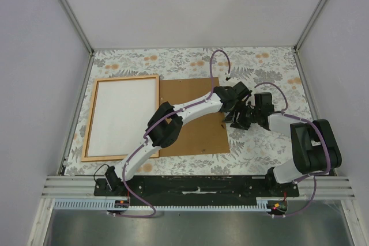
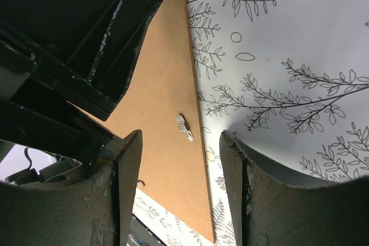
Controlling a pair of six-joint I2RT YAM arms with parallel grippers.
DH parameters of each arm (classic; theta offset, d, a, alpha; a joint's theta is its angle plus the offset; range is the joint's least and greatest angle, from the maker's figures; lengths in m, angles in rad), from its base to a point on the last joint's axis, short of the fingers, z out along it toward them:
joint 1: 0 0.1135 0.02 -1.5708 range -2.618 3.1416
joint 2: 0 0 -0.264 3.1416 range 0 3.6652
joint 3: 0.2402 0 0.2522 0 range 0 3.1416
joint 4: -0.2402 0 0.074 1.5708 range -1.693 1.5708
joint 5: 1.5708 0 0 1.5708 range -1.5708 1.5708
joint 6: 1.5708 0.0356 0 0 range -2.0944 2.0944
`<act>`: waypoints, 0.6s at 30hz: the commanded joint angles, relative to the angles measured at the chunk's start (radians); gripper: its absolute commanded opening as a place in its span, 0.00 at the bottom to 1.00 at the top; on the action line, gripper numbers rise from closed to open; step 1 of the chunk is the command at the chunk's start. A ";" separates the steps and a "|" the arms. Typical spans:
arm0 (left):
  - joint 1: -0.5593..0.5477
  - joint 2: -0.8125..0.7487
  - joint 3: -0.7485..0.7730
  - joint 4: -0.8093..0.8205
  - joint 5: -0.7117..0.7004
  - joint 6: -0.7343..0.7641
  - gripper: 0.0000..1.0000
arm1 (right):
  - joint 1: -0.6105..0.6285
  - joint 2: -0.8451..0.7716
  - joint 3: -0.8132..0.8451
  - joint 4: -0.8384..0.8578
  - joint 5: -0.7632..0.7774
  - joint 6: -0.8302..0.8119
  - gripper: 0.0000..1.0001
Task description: Put the photo into the frame
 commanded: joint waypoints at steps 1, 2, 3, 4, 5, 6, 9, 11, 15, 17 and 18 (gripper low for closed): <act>0.005 -0.034 -0.029 -0.053 -0.003 0.017 0.02 | 0.005 0.023 0.023 0.018 0.011 -0.011 0.64; 0.003 -0.040 -0.031 -0.053 -0.003 0.015 0.02 | 0.008 0.026 0.024 0.018 0.011 -0.011 0.64; 0.003 -0.045 -0.032 -0.053 -0.005 0.015 0.02 | 0.008 0.029 0.027 0.020 0.011 -0.012 0.64; 0.003 -0.048 -0.032 -0.055 -0.005 0.018 0.02 | 0.009 0.034 0.029 0.020 0.009 -0.012 0.64; 0.003 -0.054 -0.031 -0.055 -0.005 0.018 0.02 | 0.009 0.038 0.031 0.021 0.008 -0.014 0.64; 0.003 -0.057 -0.032 -0.055 -0.006 0.020 0.02 | 0.011 0.045 0.034 0.024 0.008 -0.014 0.64; 0.003 -0.074 -0.029 -0.056 -0.006 0.022 0.02 | 0.017 0.066 0.040 0.029 -0.003 -0.019 0.64; 0.003 -0.080 -0.029 -0.058 -0.006 0.022 0.02 | 0.025 0.074 0.041 0.035 -0.004 -0.014 0.64; 0.003 -0.093 -0.029 -0.064 -0.006 0.022 0.02 | 0.043 0.091 0.050 0.044 -0.003 -0.011 0.64; 0.003 -0.099 -0.029 -0.064 -0.006 0.023 0.02 | 0.049 0.100 0.052 0.050 -0.004 -0.008 0.64; 0.003 -0.100 -0.029 -0.064 -0.005 0.023 0.02 | 0.054 0.104 0.055 0.055 -0.006 -0.008 0.64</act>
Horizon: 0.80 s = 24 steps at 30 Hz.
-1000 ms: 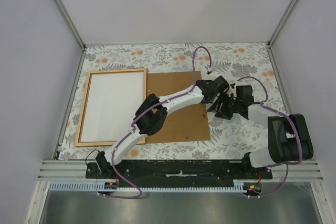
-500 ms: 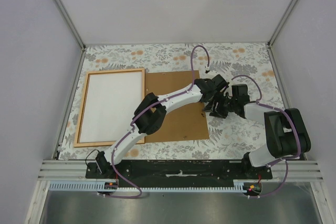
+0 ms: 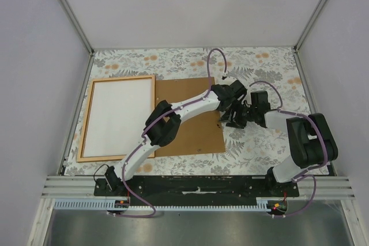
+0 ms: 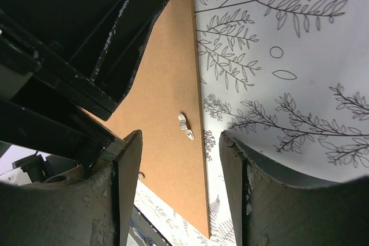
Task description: Put the photo into the frame
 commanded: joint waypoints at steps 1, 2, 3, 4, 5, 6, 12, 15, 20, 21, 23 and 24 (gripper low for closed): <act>-0.009 -0.080 -0.003 -0.039 -0.006 0.023 0.02 | 0.025 0.045 0.024 0.019 0.040 -0.007 0.64; -0.009 -0.085 -0.003 -0.039 -0.006 0.022 0.02 | 0.027 0.052 0.027 0.021 0.039 -0.005 0.64; -0.010 -0.088 -0.003 -0.040 -0.007 0.023 0.02 | 0.031 0.054 0.029 0.024 0.040 -0.005 0.64; -0.010 -0.093 -0.001 -0.042 -0.007 0.023 0.02 | 0.036 0.061 0.029 0.027 0.040 -0.002 0.64; -0.010 -0.094 -0.004 -0.043 -0.007 0.022 0.02 | 0.041 0.068 0.030 0.030 0.040 -0.001 0.64; -0.010 -0.097 -0.001 -0.043 -0.010 0.023 0.02 | 0.044 0.072 0.032 0.034 0.040 0.002 0.64; -0.010 -0.113 0.000 -0.048 -0.014 0.030 0.02 | 0.062 0.101 0.040 0.056 0.037 0.012 0.64; -0.010 -0.119 0.000 -0.052 -0.017 0.030 0.02 | 0.071 0.118 0.044 0.064 0.037 0.015 0.64; -0.009 -0.133 0.000 -0.056 -0.018 0.033 0.02 | 0.083 0.143 0.050 0.082 0.036 0.025 0.64; -0.010 -0.134 0.000 -0.056 -0.018 0.034 0.02 | 0.088 0.143 0.052 0.084 0.036 0.027 0.64; -0.010 -0.137 0.002 -0.054 -0.018 0.037 0.02 | 0.090 0.146 0.055 0.087 0.039 0.030 0.64; -0.010 -0.140 0.000 -0.054 -0.018 0.036 0.02 | 0.091 0.146 0.053 0.088 0.040 0.033 0.64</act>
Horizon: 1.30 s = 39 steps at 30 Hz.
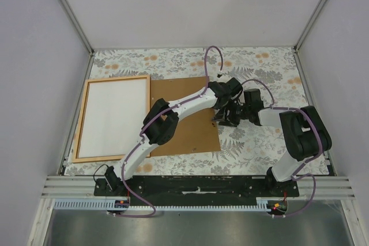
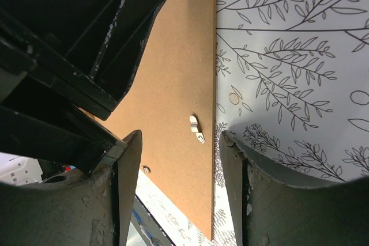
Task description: Put the photo into the frame
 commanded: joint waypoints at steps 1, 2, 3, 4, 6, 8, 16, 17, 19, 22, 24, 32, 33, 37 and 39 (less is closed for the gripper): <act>-0.037 -0.119 0.018 0.012 0.032 0.014 0.02 | 0.023 0.050 0.008 -0.004 0.100 -0.005 0.64; -0.038 -0.121 0.018 0.010 0.034 0.013 0.02 | 0.023 0.048 0.010 -0.007 0.100 -0.005 0.64; -0.038 -0.122 0.018 0.012 0.034 0.011 0.02 | 0.023 0.045 0.010 -0.008 0.105 -0.005 0.64; -0.038 -0.125 0.018 0.007 0.031 0.011 0.02 | 0.023 0.039 0.008 -0.010 0.109 -0.005 0.64; -0.032 -0.141 0.014 0.001 0.025 0.011 0.02 | 0.023 0.025 0.010 -0.028 0.143 -0.004 0.64; -0.015 -0.165 -0.008 -0.011 0.035 -0.001 0.02 | 0.024 0.004 0.021 -0.077 0.203 -0.008 0.64; 0.114 -0.444 -0.401 0.103 0.176 -0.002 0.36 | 0.066 -0.012 0.275 -0.395 0.513 -0.096 0.63; 0.135 -0.481 -0.435 0.114 0.201 -0.003 0.38 | 0.067 0.007 0.309 -0.419 0.531 -0.106 0.63; 0.186 -0.536 -0.517 0.130 0.230 -0.002 0.42 | 0.072 0.048 0.379 -0.465 0.548 -0.126 0.63; 0.262 -0.610 -0.609 0.159 0.262 0.011 0.44 | 0.090 0.117 0.459 -0.501 0.568 -0.154 0.62; 0.304 -0.638 -0.650 0.170 0.294 0.027 0.45 | 0.119 0.164 0.525 -0.539 0.596 -0.172 0.61; 0.385 -0.653 -0.799 0.243 0.394 0.033 0.47 | 0.208 0.292 0.720 -0.666 0.737 -0.188 0.60; 0.394 -0.655 -0.811 0.248 0.391 0.037 0.47 | 0.215 0.306 0.731 -0.674 0.747 -0.188 0.60; 0.425 -0.662 -0.861 0.263 0.382 0.051 0.47 | 0.221 0.346 0.775 -0.708 0.786 -0.191 0.58; 0.436 -0.665 -0.879 0.272 0.379 0.057 0.47 | 0.221 0.359 0.783 -0.712 0.786 -0.192 0.57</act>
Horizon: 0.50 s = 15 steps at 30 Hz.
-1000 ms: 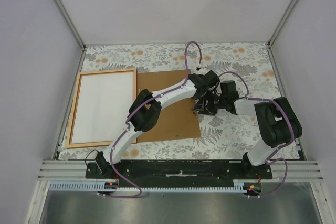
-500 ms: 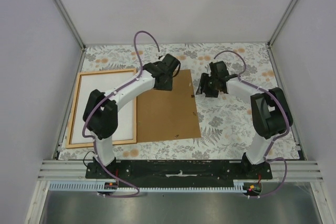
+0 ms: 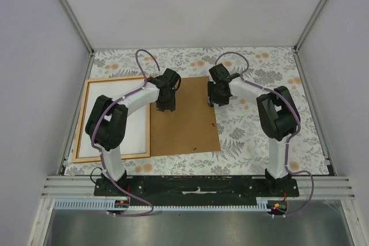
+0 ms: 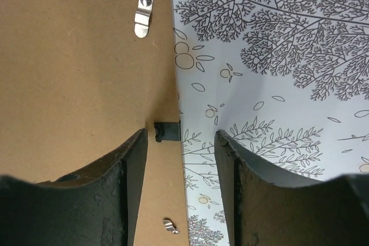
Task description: Put the photo into the frame
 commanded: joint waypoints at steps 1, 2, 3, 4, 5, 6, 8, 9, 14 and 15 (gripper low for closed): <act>0.035 -0.049 -0.029 0.059 0.006 0.044 0.47 | -0.004 0.039 0.058 -0.052 0.067 -0.017 0.56; 0.040 -0.047 -0.034 0.062 0.004 0.045 0.47 | -0.002 0.045 0.061 -0.055 0.065 -0.018 0.54; 0.044 -0.049 -0.038 0.064 0.003 0.047 0.47 | -0.002 0.046 0.063 -0.054 0.064 -0.021 0.53; 0.048 -0.049 -0.041 0.064 0.000 0.051 0.47 | 0.001 0.048 0.063 -0.052 0.062 -0.024 0.51; 0.051 -0.047 -0.043 0.065 -0.002 0.051 0.47 | 0.002 0.051 0.066 -0.054 0.062 -0.027 0.49; 0.054 -0.047 -0.044 0.065 -0.003 0.053 0.47 | 0.002 0.053 0.067 -0.054 0.062 -0.030 0.47; 0.058 -0.044 -0.044 0.065 -0.008 0.057 0.47 | 0.004 0.056 0.061 -0.056 0.077 -0.035 0.41; 0.061 -0.042 -0.044 0.065 -0.007 0.057 0.47 | 0.004 0.056 0.052 -0.059 0.091 -0.034 0.38; 0.063 -0.035 -0.035 0.065 -0.013 0.065 0.47 | -0.027 0.007 -0.053 -0.036 0.131 -0.033 0.25; 0.063 -0.032 -0.034 0.064 -0.014 0.068 0.47 | -0.036 -0.006 -0.077 -0.025 0.130 -0.030 0.24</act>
